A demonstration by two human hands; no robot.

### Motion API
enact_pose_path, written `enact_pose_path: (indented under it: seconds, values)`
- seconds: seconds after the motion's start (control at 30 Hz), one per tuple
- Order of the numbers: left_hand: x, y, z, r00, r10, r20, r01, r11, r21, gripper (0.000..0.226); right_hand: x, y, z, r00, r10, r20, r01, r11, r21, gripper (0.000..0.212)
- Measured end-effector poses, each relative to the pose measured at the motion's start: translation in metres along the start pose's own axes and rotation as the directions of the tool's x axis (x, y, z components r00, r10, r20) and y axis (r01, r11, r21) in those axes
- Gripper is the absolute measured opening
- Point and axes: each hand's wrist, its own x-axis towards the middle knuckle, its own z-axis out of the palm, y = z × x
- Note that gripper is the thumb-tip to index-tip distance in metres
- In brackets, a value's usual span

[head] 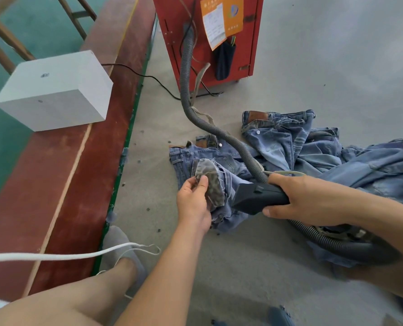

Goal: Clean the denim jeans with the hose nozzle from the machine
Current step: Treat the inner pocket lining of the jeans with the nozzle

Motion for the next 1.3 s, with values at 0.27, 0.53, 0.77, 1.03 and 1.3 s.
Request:
enact_pose_path:
  seconds: [0.27,0.53,0.77,1.03,1.3]
  values:
    - [-0.015,0.004,0.011,0.950,-0.220,0.221,0.274,0.928,-0.251,0.022,0.005,-0.004,-0.005,0.999,0.044,-0.013,-0.040,0.969,0.243,0.028]
    - [-0.026,-0.002,0.016,0.953,-0.208,0.218,0.256,0.942,-0.218,0.021,0.024,-0.009,-0.001,0.954,0.236,-0.182,-0.127,0.875,0.467,0.027]
    - [-0.030,-0.001,0.015,0.949,-0.191,0.251,0.219,0.972,-0.088,0.028,0.018,-0.020,0.007,0.977,0.190,-0.100,-0.138,0.912,0.388,0.031]
    - [-0.031,0.002,0.012,0.925,-0.201,0.322,0.252,0.960,-0.125,0.034,-0.003,-0.004,-0.014,0.982,0.188,-0.022,-0.149,0.838,0.525,0.029]
    - [-0.037,-0.017,0.007,0.909,-0.235,0.345,0.300,0.942,-0.148,0.034,0.019,-0.026,0.000,0.941,0.299,-0.155,-0.169,0.818,0.550,0.033]
